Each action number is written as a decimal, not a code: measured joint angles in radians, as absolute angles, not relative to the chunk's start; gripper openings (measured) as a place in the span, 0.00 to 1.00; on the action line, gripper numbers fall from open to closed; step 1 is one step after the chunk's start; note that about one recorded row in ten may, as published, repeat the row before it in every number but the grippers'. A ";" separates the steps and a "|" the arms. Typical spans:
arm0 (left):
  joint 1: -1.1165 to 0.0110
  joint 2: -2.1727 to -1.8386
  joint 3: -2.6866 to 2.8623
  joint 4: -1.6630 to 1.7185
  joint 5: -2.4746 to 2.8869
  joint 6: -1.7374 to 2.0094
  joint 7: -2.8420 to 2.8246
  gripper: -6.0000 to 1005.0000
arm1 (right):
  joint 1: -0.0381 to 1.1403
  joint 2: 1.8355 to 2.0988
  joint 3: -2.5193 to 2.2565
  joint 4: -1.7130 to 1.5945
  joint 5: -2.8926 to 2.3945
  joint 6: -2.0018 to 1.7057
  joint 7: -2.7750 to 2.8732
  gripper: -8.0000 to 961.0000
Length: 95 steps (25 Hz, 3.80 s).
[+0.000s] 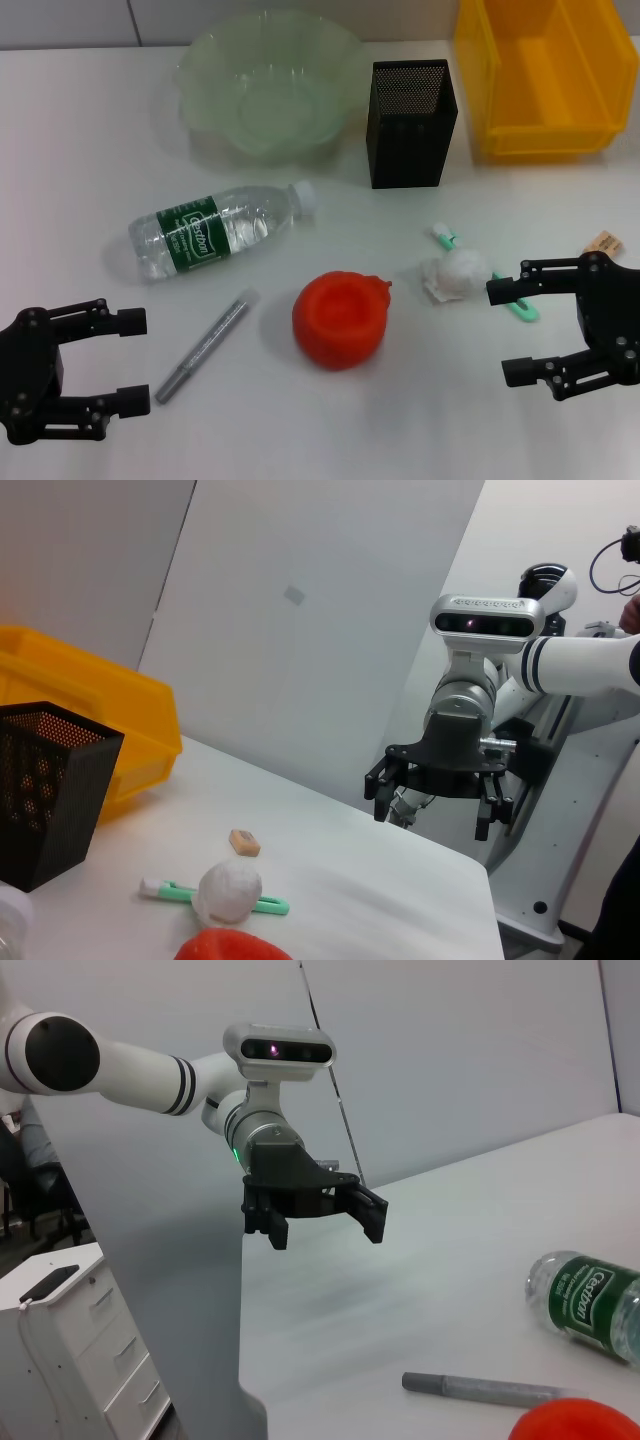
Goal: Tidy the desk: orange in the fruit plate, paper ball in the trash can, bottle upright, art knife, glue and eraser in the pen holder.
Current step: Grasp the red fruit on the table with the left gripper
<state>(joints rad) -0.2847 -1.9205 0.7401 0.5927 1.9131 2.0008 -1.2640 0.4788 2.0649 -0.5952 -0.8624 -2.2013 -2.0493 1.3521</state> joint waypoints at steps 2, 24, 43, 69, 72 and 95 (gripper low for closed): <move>-0.285 -1.921 0.740 0.593 1.913 2.000 -1.264 0.85 | 0.480 2.066 -0.595 -0.863 -2.201 -2.049 1.352 0.87; -0.300 -1.935 0.731 0.610 1.917 1.969 -1.262 0.82 | 0.482 2.076 -0.592 -0.867 -2.201 -2.038 1.348 0.87; -0.465 -2.070 0.761 0.505 1.945 1.643 -1.167 0.79 | 0.591 2.030 -0.586 -1.065 -2.314 -2.100 1.693 0.87; -0.587 -2.080 0.892 0.362 1.899 1.392 -1.242 0.75 | 0.616 2.039 -0.673 -1.165 -2.455 -2.067 1.703 0.87; -0.585 -2.080 0.914 0.362 1.899 1.367 -1.263 0.74 | 0.610 2.040 -0.674 -1.164 -2.456 -2.060 1.699 0.87; -0.567 -2.075 1.015 0.379 1.843 1.342 -1.299 0.38 | 0.601 2.054 -0.690 -1.153 -2.458 -1.999 1.703 0.87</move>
<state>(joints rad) -0.5671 -2.0754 1.0150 0.3789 1.8430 1.3422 -1.2993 0.6010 2.0540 -0.6899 -1.1535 -2.4584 -1.9991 1.7028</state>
